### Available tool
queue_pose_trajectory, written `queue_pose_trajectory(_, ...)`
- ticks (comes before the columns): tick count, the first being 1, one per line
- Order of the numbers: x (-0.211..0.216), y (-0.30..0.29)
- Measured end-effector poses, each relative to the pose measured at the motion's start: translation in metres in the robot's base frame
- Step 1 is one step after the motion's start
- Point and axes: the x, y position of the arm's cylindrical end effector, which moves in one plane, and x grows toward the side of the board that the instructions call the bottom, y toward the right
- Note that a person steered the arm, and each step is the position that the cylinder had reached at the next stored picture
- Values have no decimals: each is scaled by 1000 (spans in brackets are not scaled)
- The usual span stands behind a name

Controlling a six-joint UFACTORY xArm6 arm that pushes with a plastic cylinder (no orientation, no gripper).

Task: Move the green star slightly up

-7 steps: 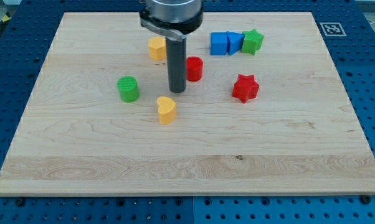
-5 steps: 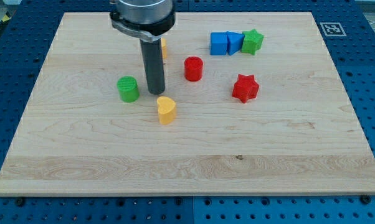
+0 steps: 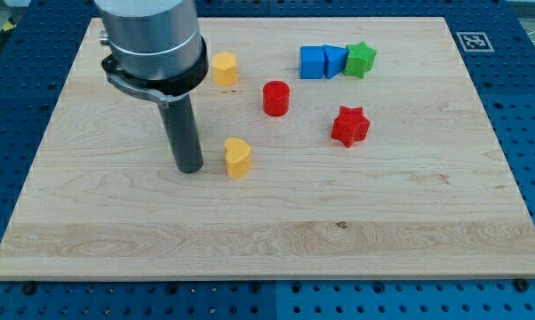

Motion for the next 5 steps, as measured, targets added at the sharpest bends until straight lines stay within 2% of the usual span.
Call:
queue_pose_trajectory(3, -3, -14)
queue_pose_trajectory(5, -39, -14)
